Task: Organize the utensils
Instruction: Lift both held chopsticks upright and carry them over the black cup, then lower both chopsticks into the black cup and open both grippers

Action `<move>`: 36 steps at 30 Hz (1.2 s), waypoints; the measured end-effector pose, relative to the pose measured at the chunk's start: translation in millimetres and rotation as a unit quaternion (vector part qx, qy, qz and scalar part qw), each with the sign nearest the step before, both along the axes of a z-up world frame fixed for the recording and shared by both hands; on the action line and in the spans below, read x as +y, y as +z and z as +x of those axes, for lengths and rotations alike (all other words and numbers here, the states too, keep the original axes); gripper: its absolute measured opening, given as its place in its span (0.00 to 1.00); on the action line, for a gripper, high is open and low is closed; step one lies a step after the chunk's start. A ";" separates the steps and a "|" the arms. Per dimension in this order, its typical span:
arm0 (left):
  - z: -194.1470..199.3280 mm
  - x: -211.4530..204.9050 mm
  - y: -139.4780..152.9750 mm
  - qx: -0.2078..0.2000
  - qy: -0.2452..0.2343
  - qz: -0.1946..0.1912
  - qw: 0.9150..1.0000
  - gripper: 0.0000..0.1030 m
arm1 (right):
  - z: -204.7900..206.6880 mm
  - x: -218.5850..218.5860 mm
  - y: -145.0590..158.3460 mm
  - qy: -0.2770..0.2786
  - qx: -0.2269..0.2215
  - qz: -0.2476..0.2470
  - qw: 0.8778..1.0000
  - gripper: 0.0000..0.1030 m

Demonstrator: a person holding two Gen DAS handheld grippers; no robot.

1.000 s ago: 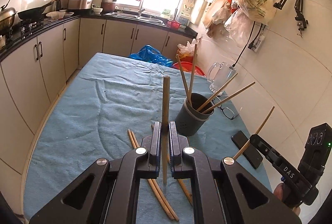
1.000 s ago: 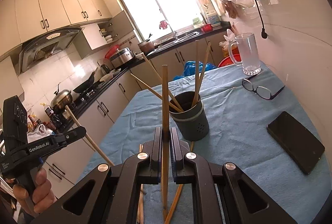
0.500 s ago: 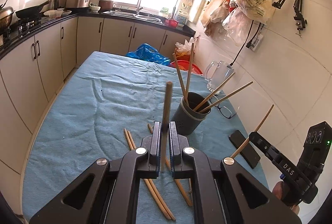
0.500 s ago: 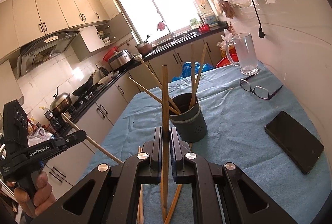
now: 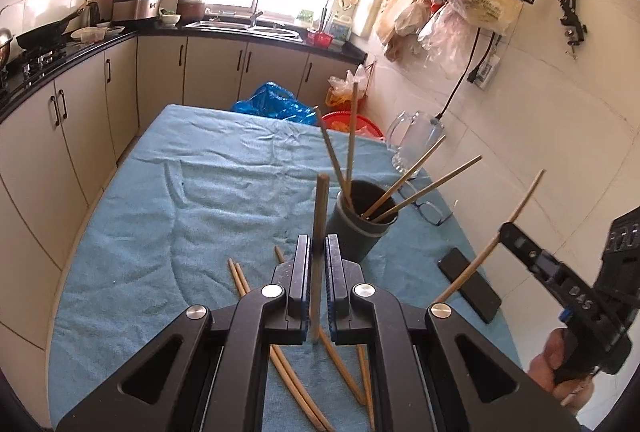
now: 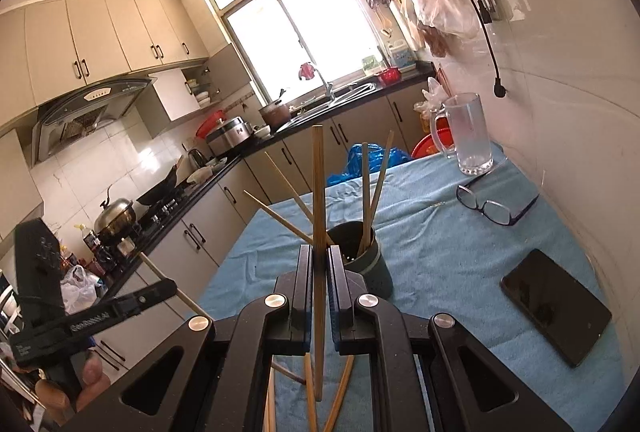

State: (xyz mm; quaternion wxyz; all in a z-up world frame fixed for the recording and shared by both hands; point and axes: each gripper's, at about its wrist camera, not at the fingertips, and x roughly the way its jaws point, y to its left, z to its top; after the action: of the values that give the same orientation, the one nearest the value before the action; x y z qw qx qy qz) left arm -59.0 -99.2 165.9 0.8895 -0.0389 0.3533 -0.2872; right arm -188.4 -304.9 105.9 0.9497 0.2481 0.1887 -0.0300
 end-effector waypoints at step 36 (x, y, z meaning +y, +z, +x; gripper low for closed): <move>32.6 -35.6 114.2 -0.102 -0.018 -0.055 0.993 0.05 | 42.4 -23.2 71.2 -0.052 -0.061 -0.063 0.995 0.07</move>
State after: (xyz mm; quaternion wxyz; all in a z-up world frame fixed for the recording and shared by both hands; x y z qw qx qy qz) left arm -26.4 -134.7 280.1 0.9121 -0.0518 0.2451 -0.3246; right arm -146.0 -328.1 177.1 0.9703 0.1990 0.1145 -0.0763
